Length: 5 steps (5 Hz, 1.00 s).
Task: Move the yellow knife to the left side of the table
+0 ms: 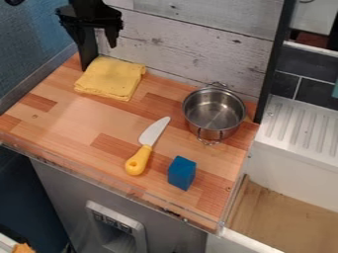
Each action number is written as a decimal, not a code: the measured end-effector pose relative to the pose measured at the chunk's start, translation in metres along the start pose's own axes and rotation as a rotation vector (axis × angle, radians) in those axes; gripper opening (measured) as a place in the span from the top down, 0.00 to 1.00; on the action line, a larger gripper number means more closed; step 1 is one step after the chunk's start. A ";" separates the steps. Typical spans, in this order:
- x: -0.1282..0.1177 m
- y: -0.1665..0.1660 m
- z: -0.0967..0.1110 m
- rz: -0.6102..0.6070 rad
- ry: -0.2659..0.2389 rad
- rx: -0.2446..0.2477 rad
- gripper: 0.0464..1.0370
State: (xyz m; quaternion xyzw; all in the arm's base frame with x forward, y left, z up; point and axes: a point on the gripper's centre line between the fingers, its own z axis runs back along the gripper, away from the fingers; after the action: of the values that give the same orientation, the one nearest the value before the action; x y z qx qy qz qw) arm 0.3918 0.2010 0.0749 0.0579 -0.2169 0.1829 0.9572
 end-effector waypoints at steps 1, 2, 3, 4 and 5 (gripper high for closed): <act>-0.014 -0.001 -0.016 0.005 0.052 -0.001 0.04; -0.036 0.003 -0.024 0.021 0.107 0.035 0.04; -0.048 0.001 -0.014 0.038 0.119 0.030 0.04; -0.074 -0.015 0.007 0.045 0.136 -0.020 0.04; -0.097 -0.040 0.021 0.002 0.156 -0.078 0.04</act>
State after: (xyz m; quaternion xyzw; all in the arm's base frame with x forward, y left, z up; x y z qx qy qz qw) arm 0.3165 0.1285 0.0503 0.0060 -0.1485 0.1792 0.9725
